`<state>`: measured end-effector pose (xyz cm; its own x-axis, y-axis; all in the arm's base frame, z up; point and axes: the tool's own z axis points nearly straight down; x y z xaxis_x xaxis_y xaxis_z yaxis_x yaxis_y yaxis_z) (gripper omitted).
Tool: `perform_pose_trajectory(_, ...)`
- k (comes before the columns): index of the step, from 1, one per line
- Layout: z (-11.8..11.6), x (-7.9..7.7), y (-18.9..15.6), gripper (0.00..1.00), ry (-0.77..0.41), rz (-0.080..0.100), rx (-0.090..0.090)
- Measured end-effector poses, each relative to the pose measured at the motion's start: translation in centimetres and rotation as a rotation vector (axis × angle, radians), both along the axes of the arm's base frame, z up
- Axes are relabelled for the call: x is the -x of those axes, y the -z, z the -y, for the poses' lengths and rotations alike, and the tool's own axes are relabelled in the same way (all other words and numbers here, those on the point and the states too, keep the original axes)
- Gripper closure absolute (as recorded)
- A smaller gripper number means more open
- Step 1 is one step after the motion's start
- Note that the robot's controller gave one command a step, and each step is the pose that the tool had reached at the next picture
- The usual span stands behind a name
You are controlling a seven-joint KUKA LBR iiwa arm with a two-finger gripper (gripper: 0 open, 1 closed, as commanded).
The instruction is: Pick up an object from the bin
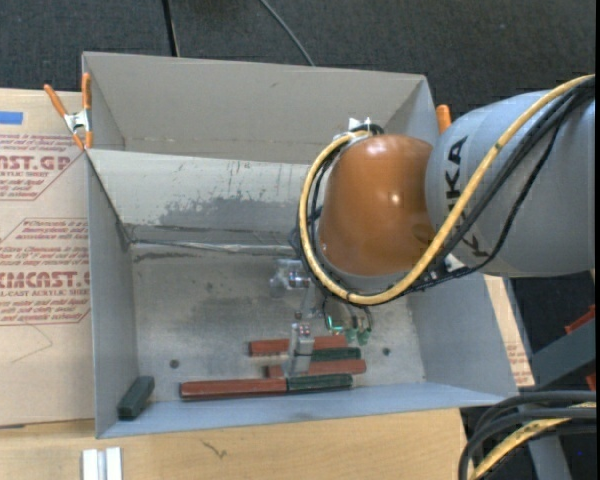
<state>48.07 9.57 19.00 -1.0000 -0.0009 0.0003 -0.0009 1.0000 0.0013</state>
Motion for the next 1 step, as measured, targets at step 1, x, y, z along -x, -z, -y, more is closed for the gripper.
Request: perform_pose_trajectory(1,5.19,0.15,10.90,1.00,0.042,-0.002,0.000)
